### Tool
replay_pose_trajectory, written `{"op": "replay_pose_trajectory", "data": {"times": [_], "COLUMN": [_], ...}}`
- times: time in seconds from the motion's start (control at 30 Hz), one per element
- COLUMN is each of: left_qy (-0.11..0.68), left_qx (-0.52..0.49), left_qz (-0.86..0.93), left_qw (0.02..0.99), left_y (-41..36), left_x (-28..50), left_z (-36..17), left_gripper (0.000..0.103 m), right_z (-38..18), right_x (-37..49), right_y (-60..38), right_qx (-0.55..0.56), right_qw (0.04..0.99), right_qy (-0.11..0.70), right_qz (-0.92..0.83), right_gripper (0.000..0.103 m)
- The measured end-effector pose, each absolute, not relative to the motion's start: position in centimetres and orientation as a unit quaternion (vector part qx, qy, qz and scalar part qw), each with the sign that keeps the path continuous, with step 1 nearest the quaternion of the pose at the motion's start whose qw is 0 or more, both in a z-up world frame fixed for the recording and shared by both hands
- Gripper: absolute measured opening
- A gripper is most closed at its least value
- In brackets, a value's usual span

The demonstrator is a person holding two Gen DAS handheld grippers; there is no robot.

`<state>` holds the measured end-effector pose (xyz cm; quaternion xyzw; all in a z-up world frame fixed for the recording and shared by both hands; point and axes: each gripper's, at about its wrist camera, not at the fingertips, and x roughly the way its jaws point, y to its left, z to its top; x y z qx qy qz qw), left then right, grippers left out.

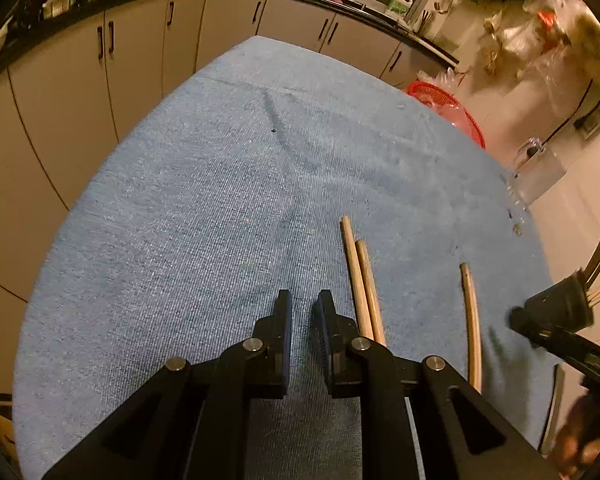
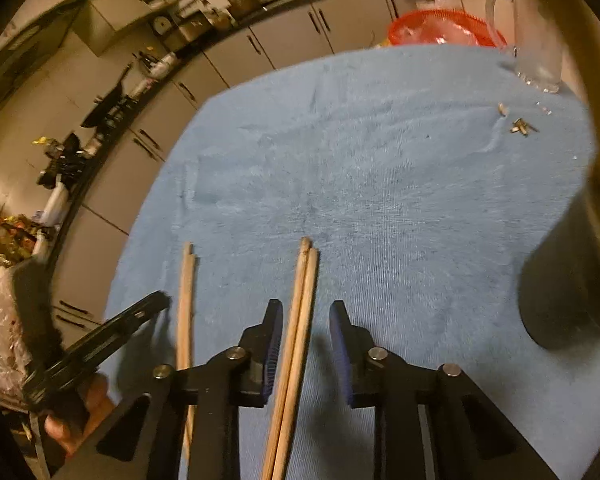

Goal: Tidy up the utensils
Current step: 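Move the left tool back to the loose chopsticks and grasp one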

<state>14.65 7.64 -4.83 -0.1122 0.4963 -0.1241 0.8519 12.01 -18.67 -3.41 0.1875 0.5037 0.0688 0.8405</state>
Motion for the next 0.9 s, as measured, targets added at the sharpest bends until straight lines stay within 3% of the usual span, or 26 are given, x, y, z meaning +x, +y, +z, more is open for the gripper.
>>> {"op": "replay_pose_trajectory", "data": {"times": [0.43, 0.9], "left_qy": [0.496, 0.545], "left_qx": [-0.116, -0.092], "left_qz": [-0.131, -0.117], "left_qw": [0.85, 0.825], "left_y": [7.8, 4.6], "left_x": [14.4, 18.3], "left_z": [-4.6, -4.0], "left_gripper": [0.015, 0.015], "right_z": [-5.4, -5.6], "right_x": [15.9, 12.5], "right_y": [-16.0, -18.4], "right_qx": [0.082, 0.11], "right_qw": [0.842, 0.847], "right_qy": [0.533, 0.519], "right_qz": [0.008, 0.032], "right_gripper": [0.01, 0.009]}}
